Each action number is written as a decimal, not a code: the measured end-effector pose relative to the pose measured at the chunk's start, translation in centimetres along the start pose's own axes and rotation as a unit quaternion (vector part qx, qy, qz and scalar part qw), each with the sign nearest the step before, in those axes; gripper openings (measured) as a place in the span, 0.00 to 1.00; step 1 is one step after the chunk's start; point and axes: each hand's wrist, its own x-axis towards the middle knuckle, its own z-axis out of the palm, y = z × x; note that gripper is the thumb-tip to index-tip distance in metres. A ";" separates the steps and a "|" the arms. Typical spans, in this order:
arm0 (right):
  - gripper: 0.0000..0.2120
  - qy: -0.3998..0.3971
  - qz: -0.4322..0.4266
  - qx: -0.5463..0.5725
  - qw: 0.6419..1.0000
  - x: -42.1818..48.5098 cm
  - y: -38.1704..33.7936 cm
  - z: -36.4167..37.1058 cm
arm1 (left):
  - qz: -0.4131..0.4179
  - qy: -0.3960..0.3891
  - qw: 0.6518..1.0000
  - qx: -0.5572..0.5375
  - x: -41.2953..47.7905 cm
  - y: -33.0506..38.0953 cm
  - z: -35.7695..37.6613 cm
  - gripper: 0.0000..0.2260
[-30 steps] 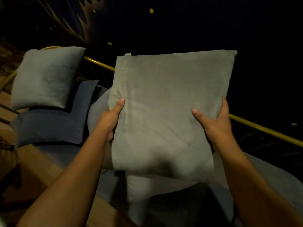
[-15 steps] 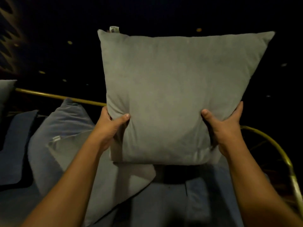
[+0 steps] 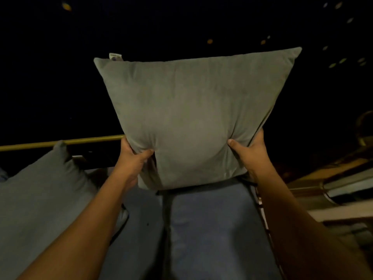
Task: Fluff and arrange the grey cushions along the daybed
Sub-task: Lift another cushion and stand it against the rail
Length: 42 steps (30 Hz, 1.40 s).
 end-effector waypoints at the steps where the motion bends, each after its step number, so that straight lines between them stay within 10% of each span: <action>1: 0.40 -0.002 0.005 -0.001 1.000 1.0 1.0 -0.8 | -0.008 -0.001 1.000 0.011 0.4 -0.7 1.4 0.34; 8: 0.42 -0.049 0.077 -0.013 0.996 4.8 7.6 -1.9 | -0.001 0.064 0.993 0.098 2.6 -6.7 7.1 0.29; 16: 0.55 -0.058 0.183 0.001 0.981 5.1 11.7 1.1 | -0.186 -0.018 0.979 0.080 5.8 -10.6 8.4 0.39; 25: 0.57 0.017 0.159 -0.082 0.984 4.6 13.5 2.3 | -0.103 -0.038 0.992 0.064 6.6 -11.7 11.8 0.46; 34: 0.32 0.072 0.126 -0.077 0.986 -1.2 10.7 5.2 | -0.075 -0.088 0.974 0.194 3.9 -8.7 8.0 0.25; 42: 0.10 -0.097 0.053 -0.050 0.993 -9.9 6.7 17.4 | -0.025 -0.070 0.968 0.239 -3.9 -6.4 -6.2 0.11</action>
